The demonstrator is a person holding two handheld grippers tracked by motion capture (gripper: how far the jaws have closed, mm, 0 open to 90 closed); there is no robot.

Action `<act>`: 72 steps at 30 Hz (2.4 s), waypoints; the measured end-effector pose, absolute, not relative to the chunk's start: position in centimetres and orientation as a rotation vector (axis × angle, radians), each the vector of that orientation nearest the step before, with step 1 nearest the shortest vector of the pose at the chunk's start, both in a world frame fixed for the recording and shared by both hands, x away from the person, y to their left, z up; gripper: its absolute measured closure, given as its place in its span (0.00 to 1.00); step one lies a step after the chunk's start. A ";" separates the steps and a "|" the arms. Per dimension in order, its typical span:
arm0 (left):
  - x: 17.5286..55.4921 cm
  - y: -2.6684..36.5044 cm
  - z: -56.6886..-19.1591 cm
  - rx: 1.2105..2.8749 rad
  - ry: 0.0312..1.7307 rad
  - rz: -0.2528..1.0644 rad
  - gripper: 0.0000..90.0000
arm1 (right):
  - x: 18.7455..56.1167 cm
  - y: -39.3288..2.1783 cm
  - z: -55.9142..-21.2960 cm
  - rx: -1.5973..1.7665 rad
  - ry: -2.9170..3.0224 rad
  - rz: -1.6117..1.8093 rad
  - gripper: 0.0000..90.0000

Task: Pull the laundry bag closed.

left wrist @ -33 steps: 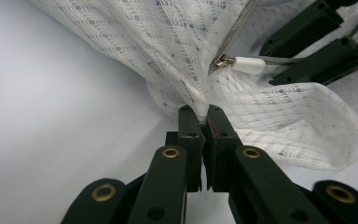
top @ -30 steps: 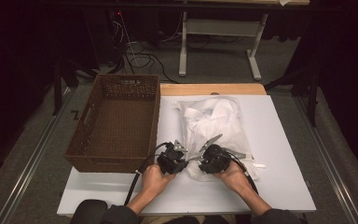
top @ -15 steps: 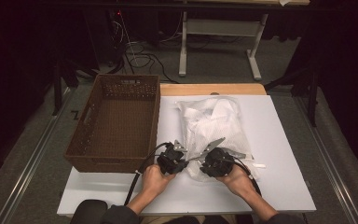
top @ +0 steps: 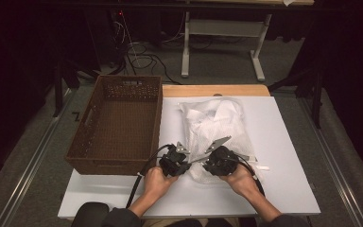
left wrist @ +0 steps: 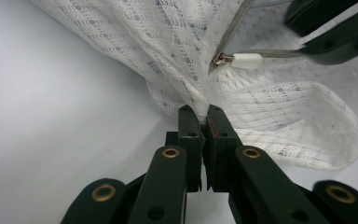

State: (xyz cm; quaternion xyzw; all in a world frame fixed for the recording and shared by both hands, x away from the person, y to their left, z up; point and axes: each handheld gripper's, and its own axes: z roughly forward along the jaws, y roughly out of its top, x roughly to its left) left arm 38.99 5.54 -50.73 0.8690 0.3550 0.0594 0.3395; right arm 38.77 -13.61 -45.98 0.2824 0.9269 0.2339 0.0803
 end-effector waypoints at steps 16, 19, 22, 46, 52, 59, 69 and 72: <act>39.0 5.5 -50.7 2.262 0.924 0.157 0.96 | 40.1 -13.7 -48.4 0.961 2.807 0.604 0.85; 39.0 5.5 -50.7 2.262 0.924 0.157 0.96 | 40.3 -13.3 -48.6 0.946 2.806 0.624 0.85; 39.0 5.5 -50.7 2.262 0.924 0.157 0.96 | 40.5 -12.8 -48.7 0.957 2.803 0.640 0.86; 39.0 5.5 -50.8 2.263 0.921 0.157 0.96 | 42.1 -11.1 -49.0 0.989 2.736 0.651 0.96; 39.0 5.6 -50.8 2.264 0.918 0.159 0.96 | 41.5 -11.1 -48.8 0.911 2.723 0.596 0.97; 38.9 5.6 -50.8 2.255 0.916 0.164 0.96 | 40.5 -13.0 -48.3 0.894 2.691 0.572 0.97; 38.9 5.6 -50.9 2.253 0.916 0.166 0.96 | 40.0 -15.5 -47.7 0.942 2.675 0.632 0.97; 38.9 5.6 -50.9 2.253 0.915 0.167 0.96 | 40.0 -16.0 -47.4 0.948 2.673 0.652 0.97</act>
